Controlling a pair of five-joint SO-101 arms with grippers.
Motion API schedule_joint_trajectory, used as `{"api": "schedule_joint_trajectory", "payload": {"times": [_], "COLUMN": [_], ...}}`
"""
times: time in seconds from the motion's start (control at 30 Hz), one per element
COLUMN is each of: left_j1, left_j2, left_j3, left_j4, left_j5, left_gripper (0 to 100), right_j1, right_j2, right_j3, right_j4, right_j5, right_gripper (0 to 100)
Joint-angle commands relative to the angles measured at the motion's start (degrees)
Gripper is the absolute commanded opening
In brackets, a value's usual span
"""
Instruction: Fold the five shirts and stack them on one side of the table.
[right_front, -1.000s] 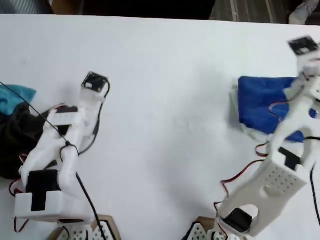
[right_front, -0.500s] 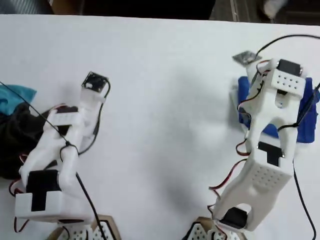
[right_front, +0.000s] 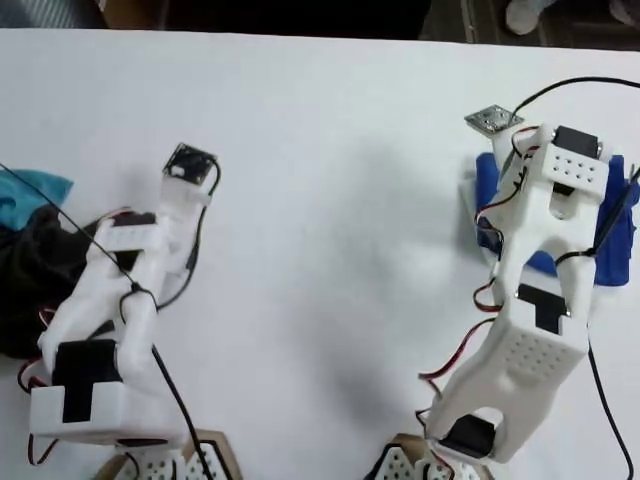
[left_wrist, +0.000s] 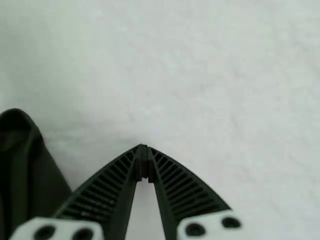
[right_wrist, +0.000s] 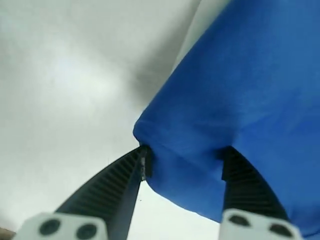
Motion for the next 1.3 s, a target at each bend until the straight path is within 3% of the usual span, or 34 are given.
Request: {"api": "schedule_joint_trajectory", "payload": {"times": [0.0,0.27,0.7,0.87,0.97,1.17,1.27], "left_j1": [0.53,0.53,0.53,0.53,0.53,0.44,0.00], "left_j2": [-0.35,-0.35,-0.35,-0.35,-0.35,-0.70,-0.79], "left_j3": [-0.66,-0.66,-0.66,-0.66,-0.66,-0.84,-3.82], "left_j4": [-0.88,-0.88,-0.88,-0.88,-0.88,-0.26,5.10], "left_j5": [0.44,0.35,0.35,0.35,0.35,0.44,0.35], "left_gripper": [3,3,3,3,3,3,3], "right_j1": [2.07,6.46,6.73,2.15,-1.63,-11.82,-17.19], "right_j2": [-3.74,-4.35,-5.05,-14.11,-21.93,-32.75,-35.82], "right_j3": [-0.18,-0.70,-2.90,-2.64,-1.41,9.05,16.97], "right_j4": [-0.75,-0.84,3.03,4.79,4.97,4.97,5.23], "right_j5": [3.25,6.42,5.98,6.07,4.13,-8.70,-9.76], "right_gripper": [20.7,2.0,8.1,18.8,16.3,14.1,14.1]}}
